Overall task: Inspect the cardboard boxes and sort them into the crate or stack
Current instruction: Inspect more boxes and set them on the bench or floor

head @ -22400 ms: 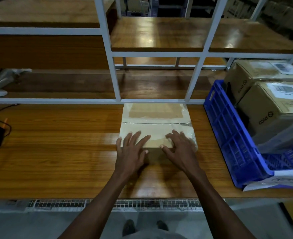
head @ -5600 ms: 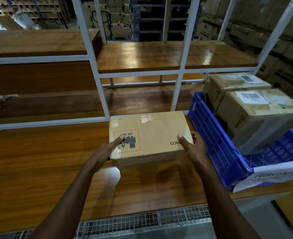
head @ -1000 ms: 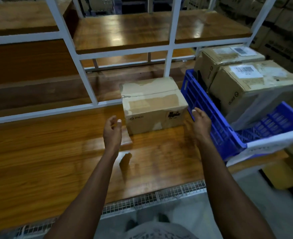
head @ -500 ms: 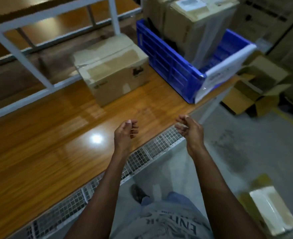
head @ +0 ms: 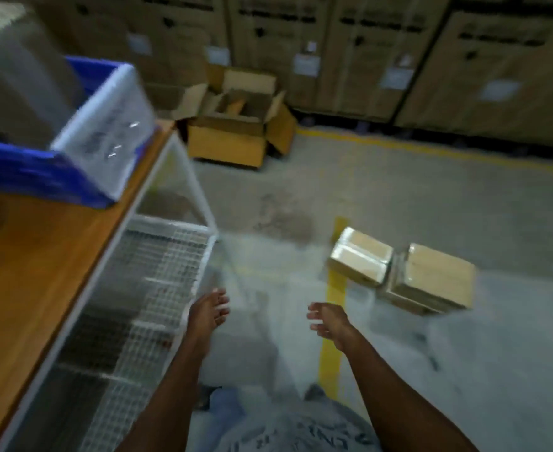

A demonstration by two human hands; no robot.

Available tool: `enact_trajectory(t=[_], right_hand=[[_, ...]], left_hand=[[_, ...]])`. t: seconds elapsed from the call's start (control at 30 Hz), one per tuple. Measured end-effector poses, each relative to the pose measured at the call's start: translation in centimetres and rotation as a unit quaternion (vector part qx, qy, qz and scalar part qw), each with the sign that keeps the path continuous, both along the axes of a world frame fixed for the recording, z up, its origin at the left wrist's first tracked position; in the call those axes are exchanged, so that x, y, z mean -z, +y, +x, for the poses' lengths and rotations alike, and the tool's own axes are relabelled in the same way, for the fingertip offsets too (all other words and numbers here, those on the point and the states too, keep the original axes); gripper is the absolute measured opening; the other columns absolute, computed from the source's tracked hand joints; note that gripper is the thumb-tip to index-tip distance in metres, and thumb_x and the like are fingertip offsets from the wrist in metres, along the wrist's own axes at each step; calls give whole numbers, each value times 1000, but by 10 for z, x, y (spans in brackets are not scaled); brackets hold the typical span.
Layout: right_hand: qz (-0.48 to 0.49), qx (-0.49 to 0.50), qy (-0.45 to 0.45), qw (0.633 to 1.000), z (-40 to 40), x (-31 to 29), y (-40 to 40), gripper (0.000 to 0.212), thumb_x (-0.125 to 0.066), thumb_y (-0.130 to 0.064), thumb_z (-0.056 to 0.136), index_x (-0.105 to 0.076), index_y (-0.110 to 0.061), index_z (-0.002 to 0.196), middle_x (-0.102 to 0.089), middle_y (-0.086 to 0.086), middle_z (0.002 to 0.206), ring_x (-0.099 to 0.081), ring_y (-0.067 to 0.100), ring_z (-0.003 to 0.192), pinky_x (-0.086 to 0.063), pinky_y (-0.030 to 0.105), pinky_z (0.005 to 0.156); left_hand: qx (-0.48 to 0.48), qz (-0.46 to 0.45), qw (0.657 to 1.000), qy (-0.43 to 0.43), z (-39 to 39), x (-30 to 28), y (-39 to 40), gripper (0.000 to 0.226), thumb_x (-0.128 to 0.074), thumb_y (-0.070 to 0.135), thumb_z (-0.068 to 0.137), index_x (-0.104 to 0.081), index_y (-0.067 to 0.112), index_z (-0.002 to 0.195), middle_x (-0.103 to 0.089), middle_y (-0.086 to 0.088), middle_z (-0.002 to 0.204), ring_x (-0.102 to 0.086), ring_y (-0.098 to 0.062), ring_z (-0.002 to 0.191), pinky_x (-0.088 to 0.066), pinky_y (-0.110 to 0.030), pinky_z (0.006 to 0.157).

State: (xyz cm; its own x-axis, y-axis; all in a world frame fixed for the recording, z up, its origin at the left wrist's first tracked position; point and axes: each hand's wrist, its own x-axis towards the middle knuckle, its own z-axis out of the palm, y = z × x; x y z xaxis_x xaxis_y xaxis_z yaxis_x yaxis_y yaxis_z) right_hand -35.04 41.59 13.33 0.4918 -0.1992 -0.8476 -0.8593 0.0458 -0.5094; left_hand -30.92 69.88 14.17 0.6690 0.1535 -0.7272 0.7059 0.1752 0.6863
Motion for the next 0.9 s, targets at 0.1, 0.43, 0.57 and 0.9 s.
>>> enact_trajectory(t=[0.1,0.43,0.57,0.9], right_hand=[[-8,73,38,997,-39,7,-90,12,-63,-21,98,-70,-14,91,-70,7,95,-60,22,64,-38,24,55],[-20,266,54,962,-107,13,-299,13,-64,-18,97,-71,-8,93,-70,11,101,-62,27,79,-42,28,63],[-21,307,44,951,-99,19,-364,20,-63,-22,99,-71,-5,107,-72,12,107,-63,29,88,-48,32,69],[-90,300,36,949,-28,37,-528,25,-65,-24,102,-69,-7,119,-69,18,122,-61,23,93,-52,42,93]], left_hand=[[68,3,998,2,5,9,-78,26,-51,26,106,-67,9,116,-68,-4,93,-67,-12,60,-49,-22,55],[318,39,947,10,44,13,-308,23,-51,23,104,-72,14,107,-72,-8,105,-66,-25,83,-49,-31,71],[395,42,918,11,75,17,-395,23,-54,25,104,-73,13,110,-73,-7,102,-65,-25,83,-47,-33,73],[503,42,862,44,181,65,-588,21,-54,28,106,-68,12,106,-65,-4,86,-58,-19,65,-41,-26,60]])
